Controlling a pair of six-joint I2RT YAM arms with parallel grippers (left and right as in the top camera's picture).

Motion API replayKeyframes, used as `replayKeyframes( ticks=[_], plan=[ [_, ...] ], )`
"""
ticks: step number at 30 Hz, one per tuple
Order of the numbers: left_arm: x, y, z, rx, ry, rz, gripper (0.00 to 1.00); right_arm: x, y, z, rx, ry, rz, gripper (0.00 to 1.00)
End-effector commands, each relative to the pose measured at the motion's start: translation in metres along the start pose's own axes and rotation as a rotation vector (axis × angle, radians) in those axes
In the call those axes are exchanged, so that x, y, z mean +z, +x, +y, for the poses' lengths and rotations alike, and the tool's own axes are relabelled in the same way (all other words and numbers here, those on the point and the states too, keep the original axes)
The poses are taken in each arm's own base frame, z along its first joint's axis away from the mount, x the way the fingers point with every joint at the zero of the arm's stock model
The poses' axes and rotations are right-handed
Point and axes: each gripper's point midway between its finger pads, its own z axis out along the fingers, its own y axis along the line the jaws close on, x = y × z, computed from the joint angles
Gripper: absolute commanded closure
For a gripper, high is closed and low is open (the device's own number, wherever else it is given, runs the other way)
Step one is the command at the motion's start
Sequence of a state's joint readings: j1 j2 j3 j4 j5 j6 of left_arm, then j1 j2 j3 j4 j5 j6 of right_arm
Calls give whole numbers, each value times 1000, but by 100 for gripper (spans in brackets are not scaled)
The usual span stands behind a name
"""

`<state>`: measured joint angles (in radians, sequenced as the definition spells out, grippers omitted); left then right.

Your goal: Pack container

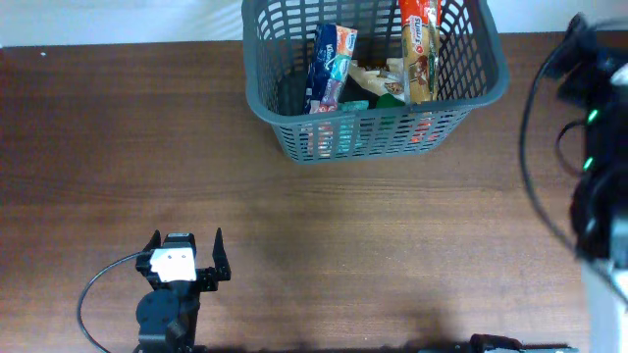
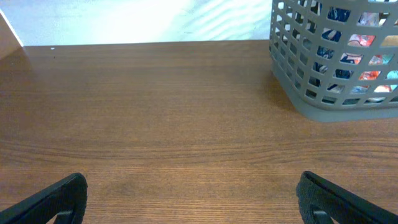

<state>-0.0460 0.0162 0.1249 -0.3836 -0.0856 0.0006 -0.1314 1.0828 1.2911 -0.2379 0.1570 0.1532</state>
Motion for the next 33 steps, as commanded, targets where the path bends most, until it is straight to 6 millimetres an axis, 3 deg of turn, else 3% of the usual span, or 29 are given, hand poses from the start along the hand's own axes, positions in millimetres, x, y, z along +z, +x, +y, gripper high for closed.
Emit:
replayKeyframes(
  ticks=[1,9,15,25,33],
  plan=[
    [1,2,1,13,-3,-3,1,-24,15,8,0,-43,-35,1],
    [1,2,1,14,-3,-3,1,-72,73,4,21,-93,-32,1],
    [1,2,1,14,-3,-3,1,-95,105,-7,85,-96,-42,1],
    [1,2,1,14,-3,-3,1,-116,165,-20,93,-111,-73,1],
    [1,2,1,13,-3,-3,1,-126,195,-25,103,-135,-124,1]
  ],
)
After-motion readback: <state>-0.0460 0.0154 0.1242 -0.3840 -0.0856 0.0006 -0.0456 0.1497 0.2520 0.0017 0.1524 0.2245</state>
